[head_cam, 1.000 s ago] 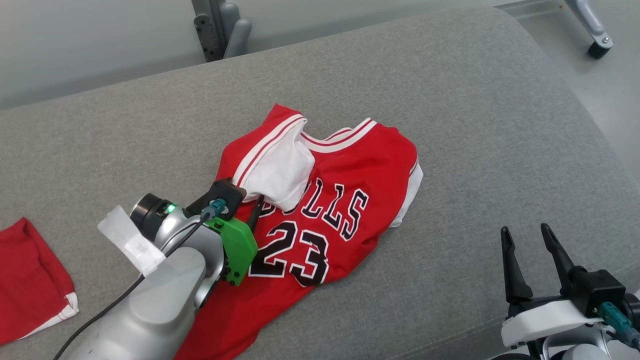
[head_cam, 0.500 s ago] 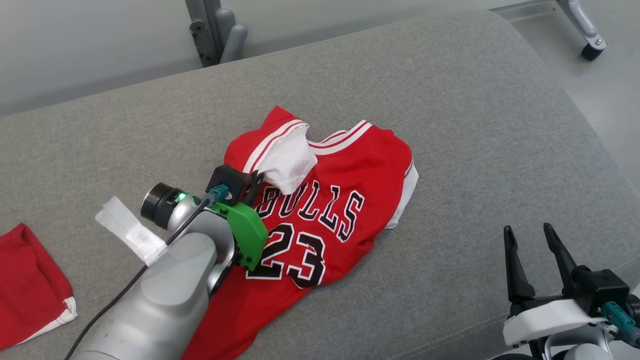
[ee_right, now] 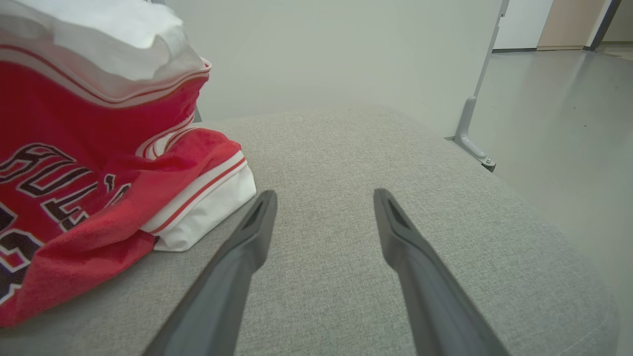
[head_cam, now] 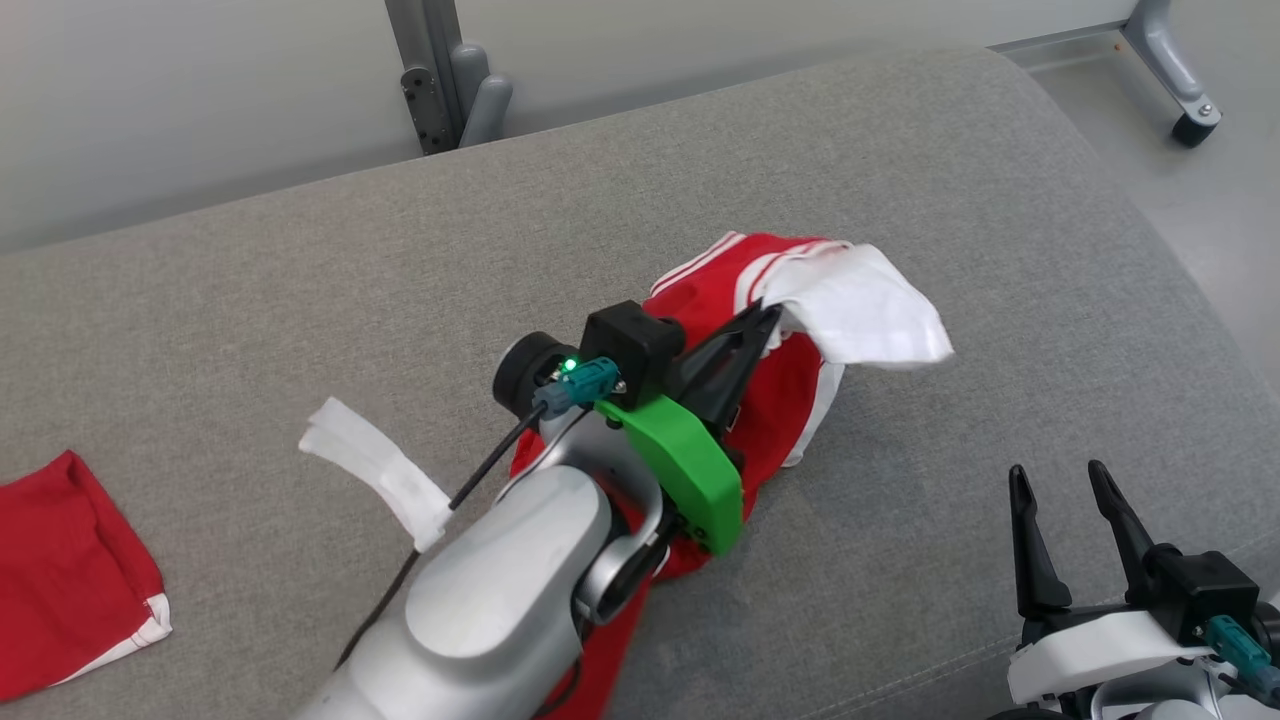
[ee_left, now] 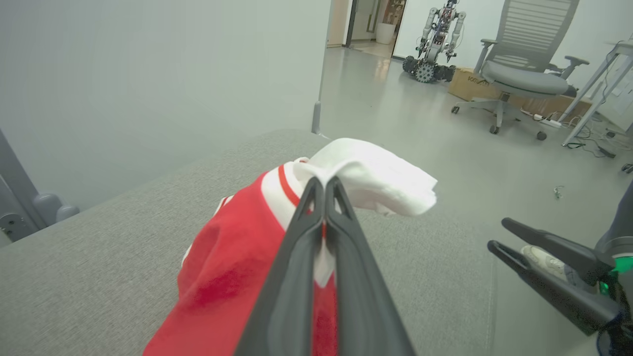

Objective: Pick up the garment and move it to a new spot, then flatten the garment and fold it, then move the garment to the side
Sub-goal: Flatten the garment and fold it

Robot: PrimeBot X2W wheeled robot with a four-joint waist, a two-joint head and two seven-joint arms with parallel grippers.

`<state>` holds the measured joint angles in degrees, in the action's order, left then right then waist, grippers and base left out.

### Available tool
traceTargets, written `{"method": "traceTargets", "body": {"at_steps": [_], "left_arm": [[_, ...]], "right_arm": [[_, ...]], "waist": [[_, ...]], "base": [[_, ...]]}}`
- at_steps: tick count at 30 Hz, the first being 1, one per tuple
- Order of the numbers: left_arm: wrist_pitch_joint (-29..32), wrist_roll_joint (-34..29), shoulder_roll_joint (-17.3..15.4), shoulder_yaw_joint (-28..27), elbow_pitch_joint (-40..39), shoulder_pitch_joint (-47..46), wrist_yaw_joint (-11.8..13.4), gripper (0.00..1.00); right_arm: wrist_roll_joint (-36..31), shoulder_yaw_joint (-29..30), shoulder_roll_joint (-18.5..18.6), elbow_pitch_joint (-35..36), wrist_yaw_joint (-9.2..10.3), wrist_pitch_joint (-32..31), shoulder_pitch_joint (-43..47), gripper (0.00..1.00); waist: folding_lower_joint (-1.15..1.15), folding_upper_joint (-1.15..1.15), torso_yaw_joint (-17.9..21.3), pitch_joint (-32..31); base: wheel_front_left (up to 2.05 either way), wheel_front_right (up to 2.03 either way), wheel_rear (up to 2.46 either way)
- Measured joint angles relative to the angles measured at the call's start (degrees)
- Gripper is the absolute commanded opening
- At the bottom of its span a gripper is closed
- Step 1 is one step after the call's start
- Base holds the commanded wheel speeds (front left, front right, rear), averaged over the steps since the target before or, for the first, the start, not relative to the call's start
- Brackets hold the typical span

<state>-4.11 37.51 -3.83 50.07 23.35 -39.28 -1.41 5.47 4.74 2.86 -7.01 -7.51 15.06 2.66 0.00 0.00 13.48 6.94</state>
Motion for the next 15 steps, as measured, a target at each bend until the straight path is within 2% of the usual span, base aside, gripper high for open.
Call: {"method": "traceTargets", "body": {"at_steps": [3, 6, 9, 13, 14, 15], "left_arm": [[1.38, 0.59, 0.30, 1.67, -5.99, 1.76, 1.54, 0.00], [3.08, 0.51, 0.58, 4.68, -7.69, 4.80, 1.98, 0.00], [3.48, 0.80, 0.63, 7.95, -5.35, 7.97, 1.40, 0.00], [1.07, 1.58, 0.89, 10.03, -0.98, 9.06, 0.90, 0.00], [0.24, 1.93, 0.85, 10.46, -0.32, 9.06, 0.89, 0.25], [-0.60, 2.43, 0.87, 11.05, -0.01, 9.02, 0.87, 0.62]], "right_arm": [[0.05, -0.11, 0.00, 0.00, 0.00, 0.00, 0.00, 1.00], [0.32, -0.02, 0.00, -0.09, 0.00, 0.00, 0.01, 1.00], [0.65, -0.45, -0.01, -0.27, 0.00, 0.00, -0.09, 1.00], [0.99, -0.78, -0.01, -0.37, 0.00, 0.00, -0.71, 1.00], [0.99, -0.79, -0.01, -0.40, 0.00, 0.00, -0.72, 1.00], [0.99, -0.76, -0.01, -0.41, 0.00, 0.00, -0.73, 1.00]], "waist": [[0.00, 0.00, 0.29, 0.01], [0.00, 0.00, 0.64, 0.28], [0.00, 0.00, 1.18, 0.80], [0.00, 0.00, 2.12, 1.71], [0.00, 0.00, 2.35, 1.93], [0.00, 0.00, 2.59, 2.12]], "base": [[0.00, 0.00, 0.00], [0.00, 0.00, 0.00], [0.00, 0.00, 0.00], [0.00, 0.00, 0.00], [0.00, 0.00, 0.00], [0.00, 0.00, 0.00]]}}
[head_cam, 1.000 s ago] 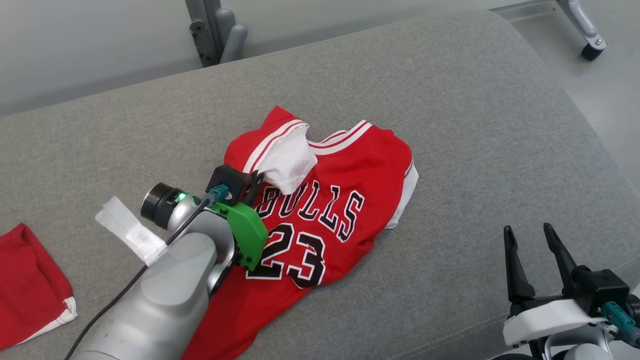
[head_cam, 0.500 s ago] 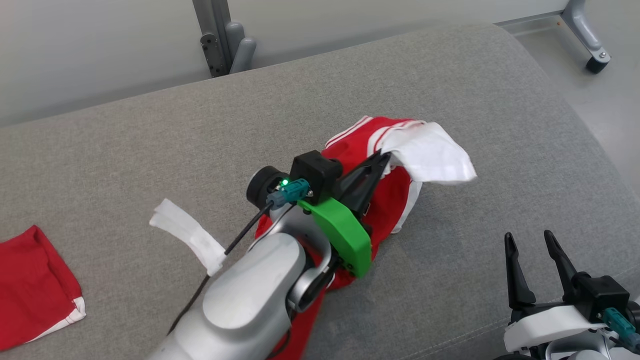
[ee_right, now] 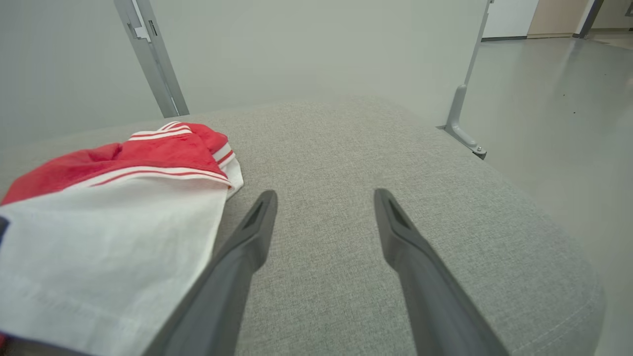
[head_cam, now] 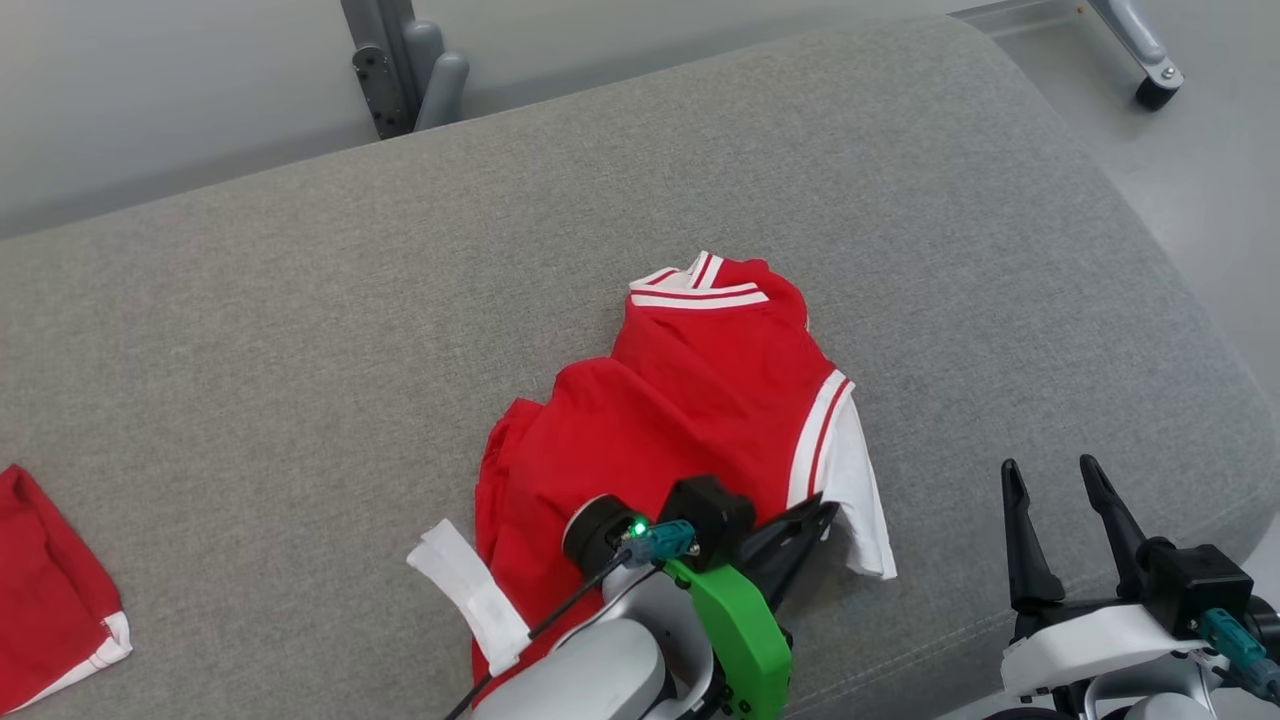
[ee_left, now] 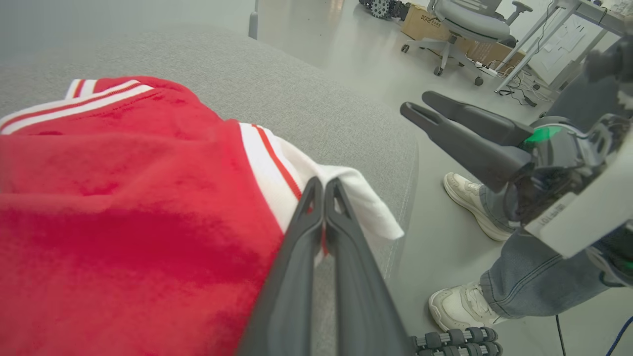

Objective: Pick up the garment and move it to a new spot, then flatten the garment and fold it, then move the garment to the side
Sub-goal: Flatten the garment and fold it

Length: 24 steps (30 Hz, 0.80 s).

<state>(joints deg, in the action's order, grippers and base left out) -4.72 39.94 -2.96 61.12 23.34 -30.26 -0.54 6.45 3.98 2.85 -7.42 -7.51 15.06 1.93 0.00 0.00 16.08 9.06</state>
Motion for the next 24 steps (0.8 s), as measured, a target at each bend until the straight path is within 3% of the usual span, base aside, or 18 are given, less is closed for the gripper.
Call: {"method": "traceTargets", "body": {"at_steps": [1, 8, 11, 15, 20, 24], "left_arm": [[-0.47, 0.92, 0.04, 0.47, 0.24, -0.02, -0.25, 1.00], [2.97, 11.69, 0.09, 2.33, -1.57, -0.18, -3.59, 1.00], [4.67, 13.56, 0.14, 2.15, -4.92, -0.89, -4.33, 1.00], [4.26, 14.37, -3.05, -3.08, -9.82, -2.65, 0.23, 1.00], [8.78, 13.55, -12.83, -7.55, -9.04, -4.75, 6.99, 1.00], [16.02, 16.06, -16.80, -7.59, -5.36, -4.72, 7.68, 1.00]], "right_arm": [[0.00, -0.02, 0.00, -0.03, 0.00, 0.00, -0.02, 1.00], [0.00, 0.60, 0.00, -0.10, 0.00, 0.00, 0.05, 1.00], [0.05, 0.79, 0.01, -0.12, 0.00, 0.00, 0.10, 1.00], [0.49, 0.89, 0.00, -0.09, 0.00, 0.00, 0.13, 1.00], [0.63, 0.75, -0.01, -0.10, 0.00, 0.00, 0.26, 1.00], [0.63, 0.60, -0.01, -0.14, 0.00, 0.00, 0.27, 1.00]], "waist": [[0.00, 0.00, 0.23, 0.14], [0.00, 0.00, 0.95, 0.31], [0.00, 0.00, 0.68, 0.18], [0.00, 0.00, 0.13, -0.09], [0.00, 0.00, -0.86, -0.20], [0.00, 0.00, -1.47, -0.12]], "base": [[0.00, 0.00, 0.00], [0.00, 0.00, 0.00], [0.00, 0.00, 0.00], [0.00, 0.00, 0.00], [0.00, 0.00, 0.00], [0.00, 0.00, 0.00]]}}
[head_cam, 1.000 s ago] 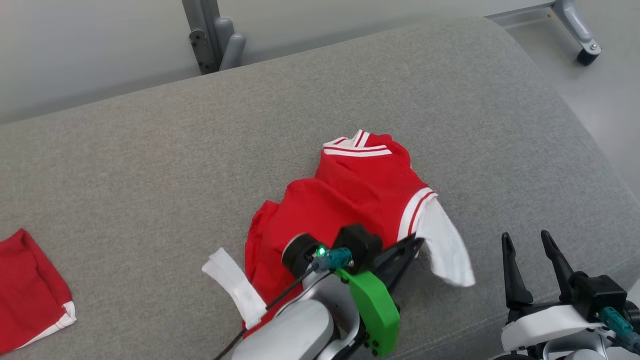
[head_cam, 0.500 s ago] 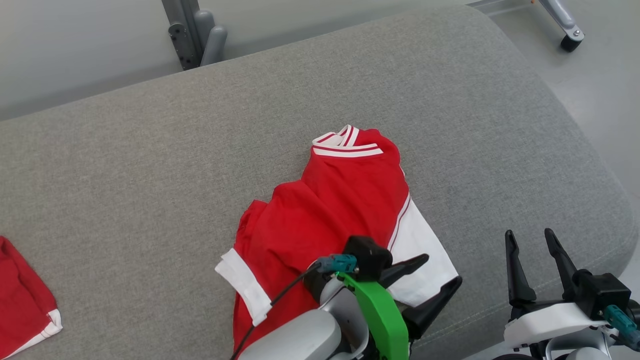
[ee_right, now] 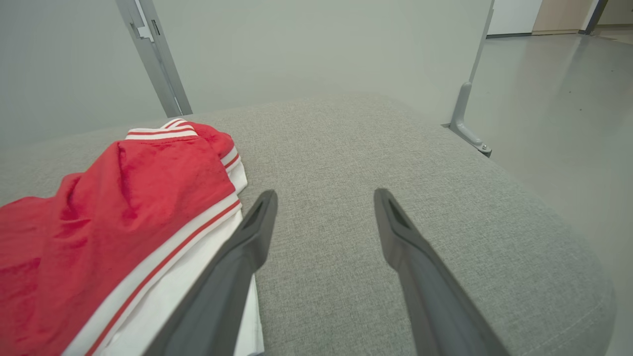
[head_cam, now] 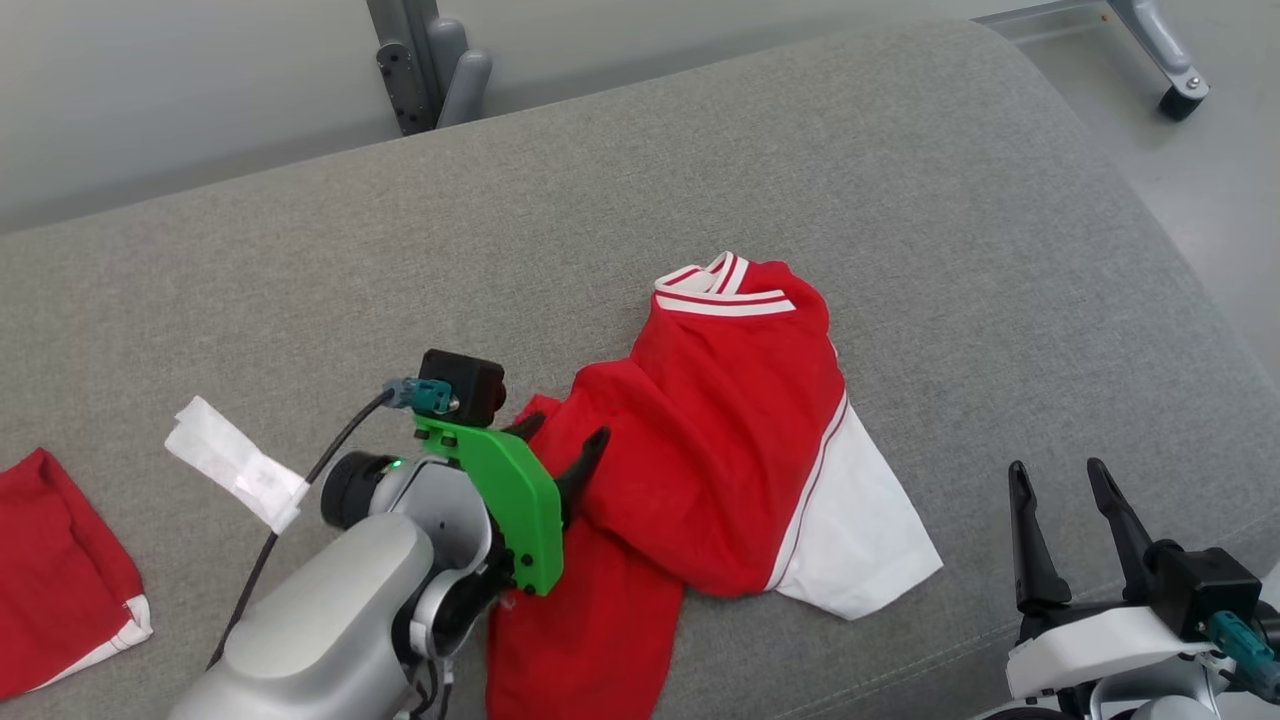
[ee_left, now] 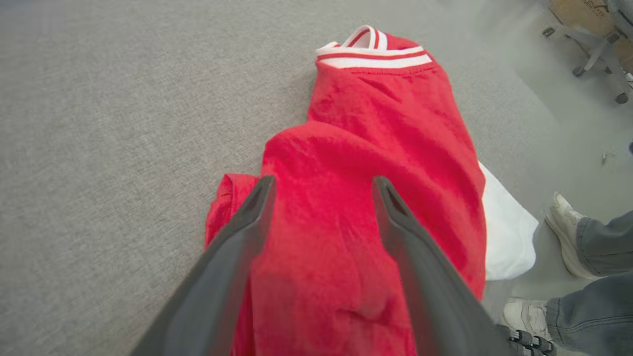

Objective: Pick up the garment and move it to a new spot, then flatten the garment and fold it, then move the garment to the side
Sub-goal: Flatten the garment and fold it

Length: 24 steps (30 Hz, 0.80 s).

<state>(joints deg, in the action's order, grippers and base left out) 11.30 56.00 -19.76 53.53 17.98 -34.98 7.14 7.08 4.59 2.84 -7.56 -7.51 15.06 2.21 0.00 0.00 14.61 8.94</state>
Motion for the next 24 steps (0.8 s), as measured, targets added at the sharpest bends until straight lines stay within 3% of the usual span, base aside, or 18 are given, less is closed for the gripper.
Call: {"method": "traceTargets", "body": {"at_steps": [6, 18, 22, 24], "left_arm": [[8.36, 5.10, -0.62, 0.31, 4.53, -0.77, -2.08, 1.00], [10.36, 9.77, 2.91, -2.53, 15.62, -3.49, -3.69, 1.00], [11.20, 10.45, 3.77, -2.03, 18.82, -3.88, -5.14, 1.00], [11.85, 11.09, 4.07, -2.09, 19.74, -4.04, -6.43, 0.95]], "right_arm": [[0.00, -0.62, 0.01, -0.11, 0.00, 0.00, -0.25, 1.00], [-0.11, -1.31, 0.01, -0.10, 0.00, 0.00, -0.88, 1.00], [-0.10, -1.53, 0.00, -0.14, 0.00, 0.00, -1.31, 1.00], [0.02, -1.57, 0.00, -0.16, 0.00, 0.00, -1.31, 1.00]], "waist": [[0.00, 0.00, -0.43, 0.34], [0.00, 0.00, 0.66, 1.71], [0.00, 0.00, 1.30, 2.06], [0.00, 0.00, 1.57, 2.22]], "base": [[0.00, 0.00, 0.00], [0.00, 0.00, 0.00], [0.00, 0.00, 0.00], [0.00, 0.00, 0.00]]}}
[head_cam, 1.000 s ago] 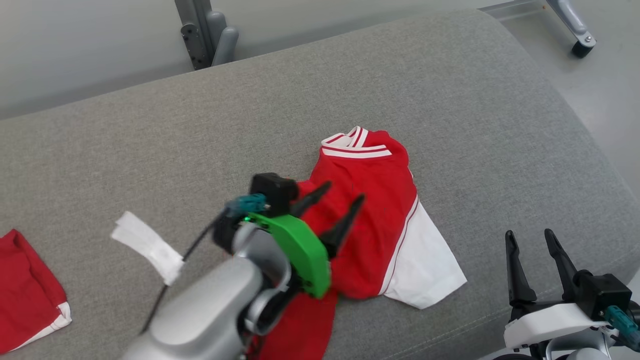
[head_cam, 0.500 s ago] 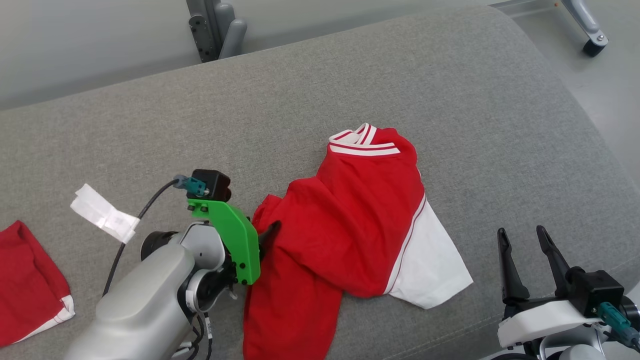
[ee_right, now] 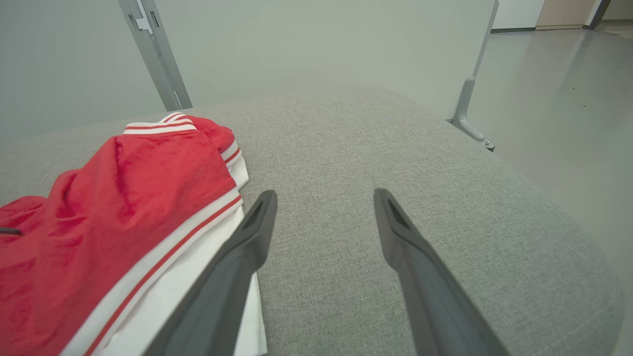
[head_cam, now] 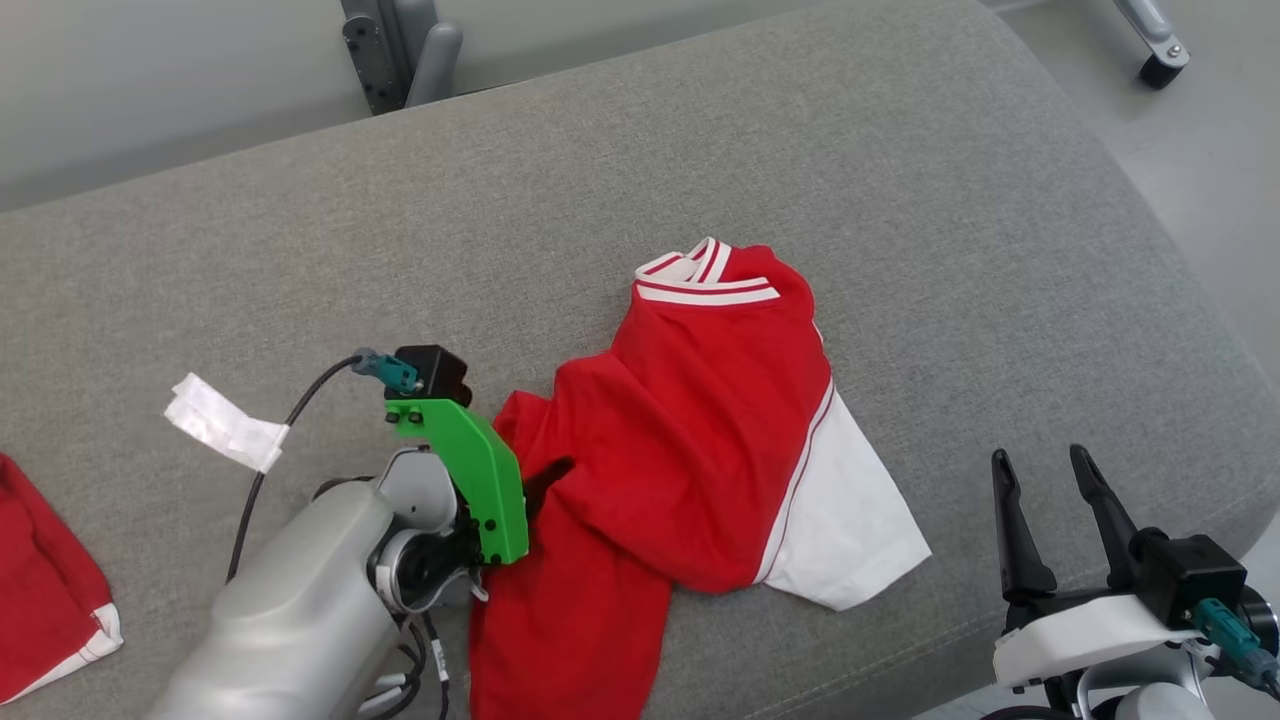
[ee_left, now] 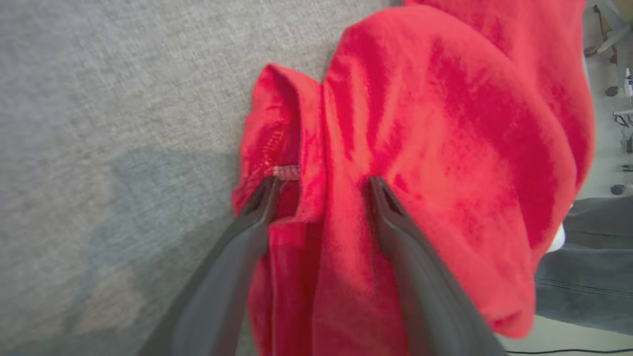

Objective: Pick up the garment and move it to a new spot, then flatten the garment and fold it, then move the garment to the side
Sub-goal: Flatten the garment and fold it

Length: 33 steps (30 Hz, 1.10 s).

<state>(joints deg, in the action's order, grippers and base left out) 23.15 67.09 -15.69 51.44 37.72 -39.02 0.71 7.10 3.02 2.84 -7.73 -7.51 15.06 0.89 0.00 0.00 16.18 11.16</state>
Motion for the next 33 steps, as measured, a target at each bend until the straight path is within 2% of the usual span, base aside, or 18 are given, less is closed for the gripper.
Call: {"method": "traceTargets", "body": {"at_steps": [1, 2, 8, 23, 30, 31, 33], "left_arm": [[0.45, 0.62, 0.23, -0.01, 0.05, -0.01, -1.09, 0.00], [0.31, 0.69, 0.53, 0.03, 0.02, 0.01, -2.03, 0.00], [-6.24, -1.92, 1.30, -0.76, 0.36, -1.82, -2.67, 0.00], [-16.04, -13.49, -1.96, 1.69, 8.09, -12.50, -0.24, 0.00], [-20.61, -14.59, -1.26, 1.77, 14.30, -13.57, -0.30, 0.00], [-20.96, -14.05, -0.73, 1.42, 15.11, -13.49, -0.30, 0.12], [-21.59, -13.91, 0.21, 1.38, 16.44, -13.18, -0.66, 0.73]], "right_arm": [[0.14, -0.02, 0.00, 0.01, 0.00, 0.00, 0.00, 1.00], [0.23, 0.02, -0.01, 0.01, 0.00, 0.00, 0.01, 1.00], [0.64, 0.70, 0.00, -0.03, 0.00, 0.00, 0.26, 1.00], [0.09, -0.09, 0.00, -0.12, 0.00, 0.00, 0.21, 1.00], [-0.18, -0.47, 0.01, -0.25, 0.00, 0.00, 0.16, 1.00], [-0.18, -0.44, 0.00, -0.25, 0.00, 0.00, 0.18, 1.00], [-0.20, -0.42, 0.00, -0.22, 0.00, 0.00, 0.27, 1.00]], "waist": [[0.00, 0.00, 0.09, 0.09], [0.00, 0.00, 0.13, 0.17], [0.00, 0.00, -0.64, 0.19], [0.00, 0.00, -1.54, -0.91], [0.00, 0.00, -0.68, -1.24], [0.00, 0.00, -0.60, -1.31], [0.00, 0.00, -0.51, -1.42]], "base": [[0.00, 0.00, 0.00], [0.00, 0.00, 0.00], [0.00, 0.00, 0.00], [0.00, 0.00, 0.00], [0.00, 0.00, 0.00], [0.00, 0.00, 0.00], [0.00, 0.00, 0.00]]}}
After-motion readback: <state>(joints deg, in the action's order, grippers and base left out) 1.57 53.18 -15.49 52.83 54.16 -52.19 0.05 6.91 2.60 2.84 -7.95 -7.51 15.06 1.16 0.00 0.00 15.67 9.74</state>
